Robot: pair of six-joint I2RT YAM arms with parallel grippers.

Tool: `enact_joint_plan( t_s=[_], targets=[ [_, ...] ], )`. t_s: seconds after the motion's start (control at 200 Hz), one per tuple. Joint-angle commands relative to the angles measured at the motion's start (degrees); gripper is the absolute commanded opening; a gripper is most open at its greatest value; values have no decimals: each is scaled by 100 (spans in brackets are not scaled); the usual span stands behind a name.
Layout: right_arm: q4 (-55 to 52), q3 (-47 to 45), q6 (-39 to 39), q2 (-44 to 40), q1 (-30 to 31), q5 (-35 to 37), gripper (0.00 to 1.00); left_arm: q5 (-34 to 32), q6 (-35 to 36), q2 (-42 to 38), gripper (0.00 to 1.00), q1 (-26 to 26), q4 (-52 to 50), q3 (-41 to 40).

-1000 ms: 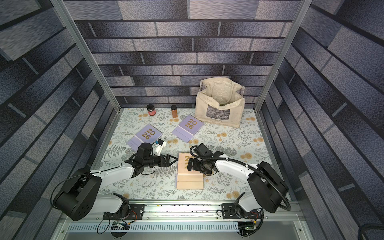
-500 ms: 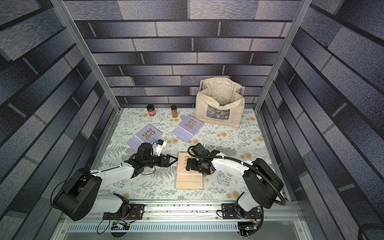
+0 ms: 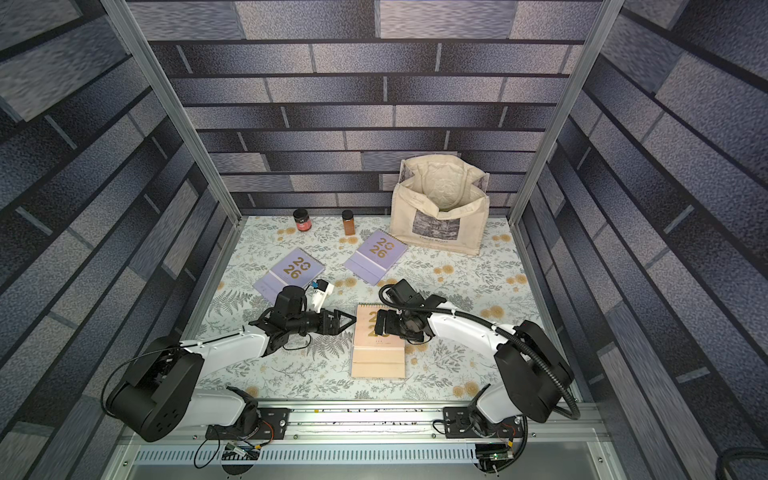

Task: Stack the calendars
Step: Adjust the calendar at the calendar.

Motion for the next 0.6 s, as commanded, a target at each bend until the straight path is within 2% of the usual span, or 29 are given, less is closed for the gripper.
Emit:
enact_joint_plan(
  t_s=[0.0, 0.341, 0.596],
  targets=[
    [-265, 200, -213, 49, -65, 44, 100, 94, 126, 12, 100, -85, -3, -4],
    [-270, 532, -303, 295, -36, -128, 100, 40, 138, 24, 100, -162, -34, 25],
    [-312, 399, -190, 180, -32, 10, 100, 53, 151, 164, 100, -232, -8, 97]
  ],
)
